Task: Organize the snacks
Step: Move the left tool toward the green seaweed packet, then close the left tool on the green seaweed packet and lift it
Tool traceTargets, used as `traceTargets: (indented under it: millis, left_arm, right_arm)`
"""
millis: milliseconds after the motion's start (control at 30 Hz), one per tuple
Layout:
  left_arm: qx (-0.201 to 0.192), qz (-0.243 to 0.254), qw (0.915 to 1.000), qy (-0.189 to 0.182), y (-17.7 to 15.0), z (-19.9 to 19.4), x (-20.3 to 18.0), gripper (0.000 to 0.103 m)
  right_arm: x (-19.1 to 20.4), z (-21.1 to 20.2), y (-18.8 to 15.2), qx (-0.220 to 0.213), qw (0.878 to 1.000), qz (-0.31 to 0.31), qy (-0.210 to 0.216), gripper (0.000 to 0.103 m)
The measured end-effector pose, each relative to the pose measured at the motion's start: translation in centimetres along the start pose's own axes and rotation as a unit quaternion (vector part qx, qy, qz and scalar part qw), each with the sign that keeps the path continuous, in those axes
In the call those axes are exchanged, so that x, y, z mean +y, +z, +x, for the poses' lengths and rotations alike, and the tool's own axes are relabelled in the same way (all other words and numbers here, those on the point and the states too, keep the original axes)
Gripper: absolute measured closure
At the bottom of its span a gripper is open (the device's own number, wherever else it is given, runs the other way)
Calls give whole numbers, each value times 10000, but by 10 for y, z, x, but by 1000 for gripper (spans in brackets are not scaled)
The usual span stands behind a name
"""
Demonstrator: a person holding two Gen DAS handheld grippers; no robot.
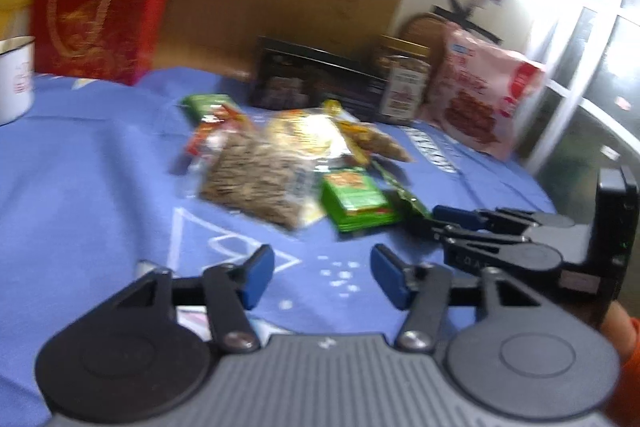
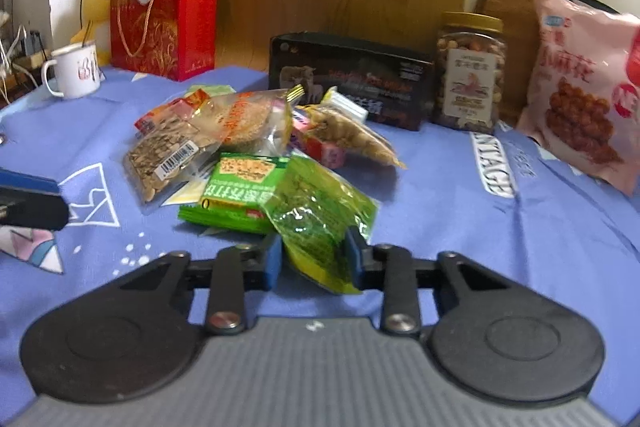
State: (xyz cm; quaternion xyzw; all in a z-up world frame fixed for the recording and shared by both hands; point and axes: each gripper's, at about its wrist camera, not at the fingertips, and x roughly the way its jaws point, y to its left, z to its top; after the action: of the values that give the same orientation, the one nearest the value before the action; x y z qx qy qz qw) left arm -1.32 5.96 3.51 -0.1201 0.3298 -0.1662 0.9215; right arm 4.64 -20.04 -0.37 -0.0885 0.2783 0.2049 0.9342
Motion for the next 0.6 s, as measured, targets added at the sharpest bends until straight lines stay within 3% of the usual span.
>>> traceTargets:
  millis: [67, 200, 267, 300, 400, 500, 600]
  left_arm:
    - [115, 31, 9993, -362, -1, 7, -8, 54]
    - [439, 8, 9939, -1007, 7, 29, -24, 54]
    - [580, 33, 9932, -1005, 9, 41, -31, 54]
    - [601, 54, 9937, -946, 6, 45, -40, 54]
    - [728, 1, 9931, -914, 4, 52, -45, 54]
    - [847, -11, 9928, -848, 2, 56, -46, 54]
    - [840, -21, 9941, -691, 2, 59, -44, 54]
  right_arm:
    - [-2, -18, -7, -85, 9999, 133, 58, 85]
    - [7, -52, -29, -102, 9989, 71, 443, 84]
    - [11, -65, -38, -110, 9973, 2, 730, 79]
    - [9, -69, -42, -101, 9963, 52, 853, 70]
    - [1, -79, -49, -81, 9928, 328, 1145, 58]
    - [-8, -82, -50, -142, 9908, 611, 1201, 48]
    - [-18, -74, -54, -79, 9878, 916, 1254, 47]
